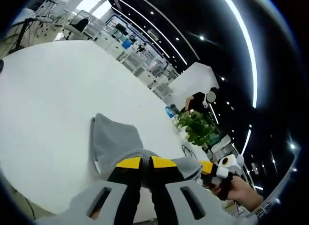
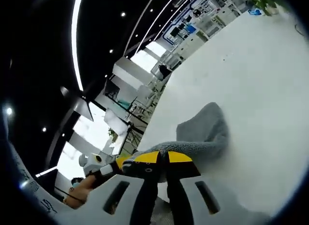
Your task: Fold the towel on the table until its edges align and the towel forms a compact rectangular stack.
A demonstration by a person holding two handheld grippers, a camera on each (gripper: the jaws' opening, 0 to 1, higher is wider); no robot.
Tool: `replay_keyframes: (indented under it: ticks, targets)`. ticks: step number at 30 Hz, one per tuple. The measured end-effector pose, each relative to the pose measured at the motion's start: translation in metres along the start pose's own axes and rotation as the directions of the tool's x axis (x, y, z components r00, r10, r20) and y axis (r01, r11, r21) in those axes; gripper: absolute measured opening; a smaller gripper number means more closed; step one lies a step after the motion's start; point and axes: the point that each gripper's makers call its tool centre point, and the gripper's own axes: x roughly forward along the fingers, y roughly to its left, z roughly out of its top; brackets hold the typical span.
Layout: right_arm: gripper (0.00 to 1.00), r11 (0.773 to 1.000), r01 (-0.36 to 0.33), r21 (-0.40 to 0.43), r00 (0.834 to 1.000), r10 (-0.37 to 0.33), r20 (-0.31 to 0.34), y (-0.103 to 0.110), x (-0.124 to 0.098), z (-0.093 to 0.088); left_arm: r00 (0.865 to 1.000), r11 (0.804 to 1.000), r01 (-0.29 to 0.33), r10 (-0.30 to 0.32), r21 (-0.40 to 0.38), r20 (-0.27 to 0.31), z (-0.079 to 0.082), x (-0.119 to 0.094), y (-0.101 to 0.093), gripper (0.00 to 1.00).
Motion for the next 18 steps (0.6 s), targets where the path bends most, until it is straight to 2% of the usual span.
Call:
replay_keyframes:
  ticks: [4, 8, 12, 14, 18]
  targets:
    - [0.03, 1.0, 0.015, 0.021, 1.0, -0.015, 0.017, -0.009, 0.008, 0.008, 1.0, 1.0, -0.003, 0.003, -0.013, -0.002, 0.005, 0.011, 0.003, 0.06]
    - [0.03, 0.997, 0.026, 0.075, 0.998, -0.03, 0.051, -0.016, 0.016, 0.019, 1.0, 0.998, -0.009, 0.01, -0.063, 0.011, 0.009, 0.021, 0.008, 0.06]
    - [0.03, 0.997, 0.042, 0.069, 0.997, -0.046, 0.066, -0.022, 0.024, 0.027, 1.0, 0.996, -0.02, 0.022, -0.092, 0.021, 0.012, 0.029, 0.011, 0.07]
    - [0.03, 0.994, 0.049, 0.101, 0.995, -0.057, 0.081, -0.027, 0.03, 0.031, 0.999, 0.994, -0.027, 0.03, -0.102, 0.023, 0.013, 0.033, 0.013, 0.07]
    - [0.03, 0.992, 0.065, 0.104, 0.993, -0.075, 0.093, -0.035, 0.04, 0.038, 0.998, 0.991, -0.041, 0.046, -0.128, 0.035, 0.017, 0.038, 0.017, 0.07]
